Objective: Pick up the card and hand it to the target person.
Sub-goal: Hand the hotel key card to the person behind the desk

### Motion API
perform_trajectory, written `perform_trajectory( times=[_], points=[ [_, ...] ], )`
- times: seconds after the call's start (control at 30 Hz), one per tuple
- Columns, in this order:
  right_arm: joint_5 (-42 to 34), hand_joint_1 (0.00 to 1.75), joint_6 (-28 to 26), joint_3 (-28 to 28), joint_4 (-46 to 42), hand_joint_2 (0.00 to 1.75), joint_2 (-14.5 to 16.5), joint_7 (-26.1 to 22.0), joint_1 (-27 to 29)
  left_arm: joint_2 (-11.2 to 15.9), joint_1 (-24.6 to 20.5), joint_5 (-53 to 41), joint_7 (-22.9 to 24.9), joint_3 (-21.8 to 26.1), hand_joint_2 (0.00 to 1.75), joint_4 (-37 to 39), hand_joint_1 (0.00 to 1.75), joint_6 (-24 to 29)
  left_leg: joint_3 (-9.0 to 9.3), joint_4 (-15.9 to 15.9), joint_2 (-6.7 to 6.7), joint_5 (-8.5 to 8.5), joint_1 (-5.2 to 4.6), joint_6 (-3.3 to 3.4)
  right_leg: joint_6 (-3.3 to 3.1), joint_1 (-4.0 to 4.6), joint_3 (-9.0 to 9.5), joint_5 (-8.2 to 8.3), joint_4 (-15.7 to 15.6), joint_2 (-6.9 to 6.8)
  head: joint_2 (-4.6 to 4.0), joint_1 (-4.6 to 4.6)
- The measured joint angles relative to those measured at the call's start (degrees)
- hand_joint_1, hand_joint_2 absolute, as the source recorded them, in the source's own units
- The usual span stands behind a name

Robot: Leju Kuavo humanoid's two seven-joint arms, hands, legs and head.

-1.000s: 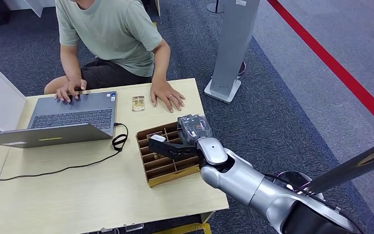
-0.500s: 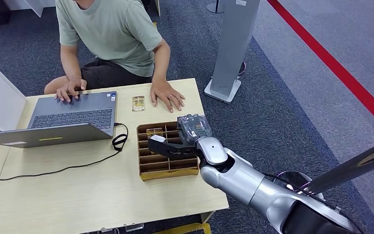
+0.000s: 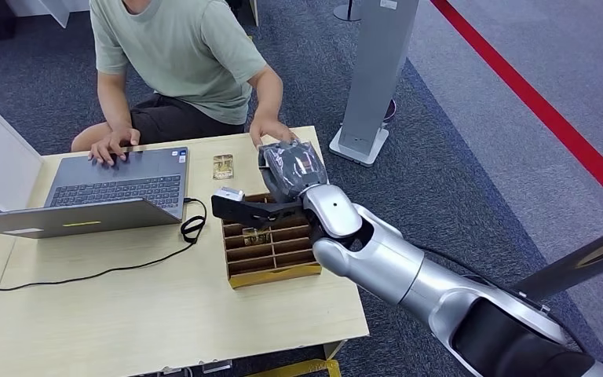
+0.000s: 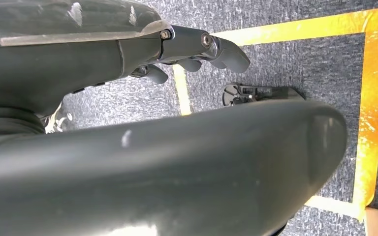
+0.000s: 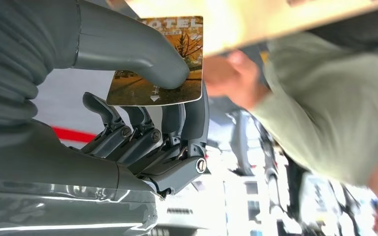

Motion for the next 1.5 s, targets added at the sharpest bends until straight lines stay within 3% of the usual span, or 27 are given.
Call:
perform_trajectory(
  times=[0.3,0.57,0.7,1.17,1.5],
  points=[
    [-1.2,1.62,-3.2,1.0,1.4,1.75,1.0,-3.7,-6.0,-0.1,-0.1,-1.2,-0.2,-0.7,0.0,0.0,0.0,-0.3,-0.05,0.0,-0.02,0.0,0.0,0.0,0.0,0.0,-0.02,0.0,0.0,-0.02,0.0,0.01],
    [-2.3,1.62,-7.8,1.9,12.4,1.75,2.7,-8.4,-7.1,-0.1,-0.6,-1.7,0.2,-1.5,0.0,0.0,0.0,-0.6,0.0,0.0,-0.03,0.0,0.0,0.0,0.0,0.0,0.02,0.0,0.0,-0.03,0.0,-0.03],
    [-2.3,0.0,-9.8,2.3,17.6,1.75,3.4,-9.8,-6.7,-0.1,-0.6,-1.8,0.7,-1.8,0.0,0.0,0.0,-1.3,-0.01,0.0,-0.03,0.02,0.0,0.03,0.0,0.0,0.02,0.0,0.0,-0.03,0.0,-0.02],
    [-2.7,0.0,-12.0,2.0,22.7,1.75,4.1,-11.5,-6.6,-0.1,-0.7,-1.5,0.1,-2.2,0.0,0.0,0.0,-1.1,-0.05,0.0,0.0,0.02,0.0,0.03,0.0,0.0,-0.08,0.0,0.0,0.0,0.0,-0.02],
    [-14.4,0.0,-15.0,-3.9,5.3,1.75,-0.1,-13.3,0.0,-0.1,-0.1,0.1,-0.2,-2.2,0.0,0.0,0.0,-0.3,0.0,0.0,-0.01,0.01,-0.01,0.04,0.01,0.0,-0.05,0.0,-0.1,-0.02,0.0,-0.01]
  ],
)
